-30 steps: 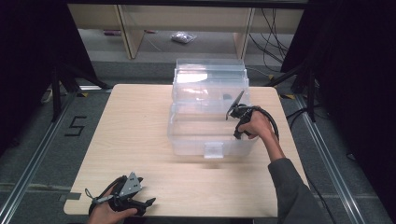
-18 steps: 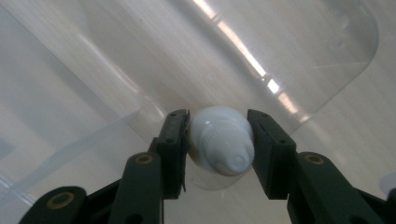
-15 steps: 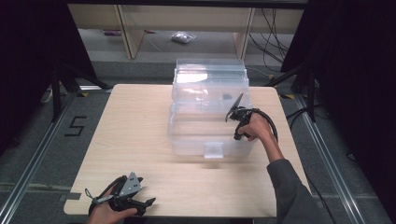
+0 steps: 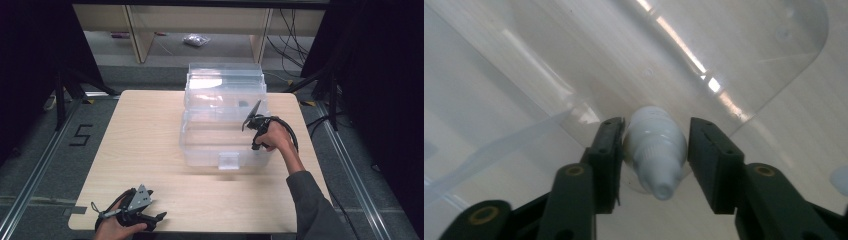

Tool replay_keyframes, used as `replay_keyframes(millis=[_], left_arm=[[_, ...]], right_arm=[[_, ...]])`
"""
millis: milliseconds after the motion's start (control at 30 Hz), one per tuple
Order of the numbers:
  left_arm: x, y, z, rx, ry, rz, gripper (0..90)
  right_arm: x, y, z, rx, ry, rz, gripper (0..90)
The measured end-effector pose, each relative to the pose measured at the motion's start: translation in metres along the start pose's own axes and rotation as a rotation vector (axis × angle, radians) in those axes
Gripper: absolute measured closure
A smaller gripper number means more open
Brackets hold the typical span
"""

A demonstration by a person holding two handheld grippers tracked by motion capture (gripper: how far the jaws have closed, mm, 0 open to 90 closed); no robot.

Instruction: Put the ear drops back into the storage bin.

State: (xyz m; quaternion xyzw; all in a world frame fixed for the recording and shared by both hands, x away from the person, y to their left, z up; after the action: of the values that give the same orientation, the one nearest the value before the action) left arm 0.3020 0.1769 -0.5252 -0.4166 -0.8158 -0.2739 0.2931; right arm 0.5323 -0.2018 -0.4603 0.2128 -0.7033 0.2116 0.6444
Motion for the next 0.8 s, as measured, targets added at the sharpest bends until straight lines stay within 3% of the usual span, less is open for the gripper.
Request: replay_keyframes(millis=[33, 67, 200, 233, 367, 400, 567, 600, 667, 800], left_arm=[[0.000, 0.000, 0.000, 0.000, 0.000, 0.000, 17.0], [0.000, 0.000, 0.000, 0.001, 0.000, 0.001, 17.0], [0.000, 0.000, 0.000, 0.000, -0.001, -0.002, 17.0], [0.000, 0.000, 0.000, 0.000, -0.001, -0.003, 17.0], [0.000, 0.000, 0.000, 0.000, 0.000, 0.000, 17.0], [0.000, 0.000, 0.000, 0.000, 0.000, 0.000, 17.0], [0.000, 0.000, 0.000, -0.002, 0.005, 0.007, 17.0], [0.000, 0.000, 0.000, -0.002, 0.005, 0.007, 17.0], [0.000, 0.001, 0.000, -0.002, 0.006, 0.008, 17.0], [0.000, 0.001, 0.000, -0.003, 0.007, 0.008, 17.0]], right_arm=[[0.001, 0.001, 0.000, -0.010, -0.006, -0.008, 54.2], [0.003, 0.000, 0.000, 0.010, -0.010, 0.000, 51.3], [0.016, 0.003, -0.002, -0.071, -0.040, 0.006, 35.1], [0.018, 0.004, -0.002, -0.086, -0.046, 0.008, 34.6], [0.029, 0.005, -0.002, -0.035, -0.128, 0.007, 31.7], [0.030, 0.007, -0.002, -0.041, -0.141, -0.005, 31.1], [0.037, 0.008, 0.000, -0.020, -0.160, -0.020, 28.6], [0.038, 0.010, 0.001, -0.044, -0.164, -0.023, 27.9], [0.039, 0.008, 0.002, -0.026, -0.179, -0.018, 26.4], [0.045, 0.011, 0.004, -0.045, -0.196, -0.022, 23.5]])
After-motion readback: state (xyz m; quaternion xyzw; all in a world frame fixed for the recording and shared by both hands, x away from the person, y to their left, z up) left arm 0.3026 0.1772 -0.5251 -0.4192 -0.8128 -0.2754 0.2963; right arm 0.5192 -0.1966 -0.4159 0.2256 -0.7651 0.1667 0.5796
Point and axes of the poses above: each handheld gripper's, and its own axes: x roughly backward along the jaws, z roughly out of its underside, y roughly to its left, the point moved 3 cm from there along -x, roughly forward along the jaws, and after that the axes turned 9 degrees about -x, right-handed, at the moved point
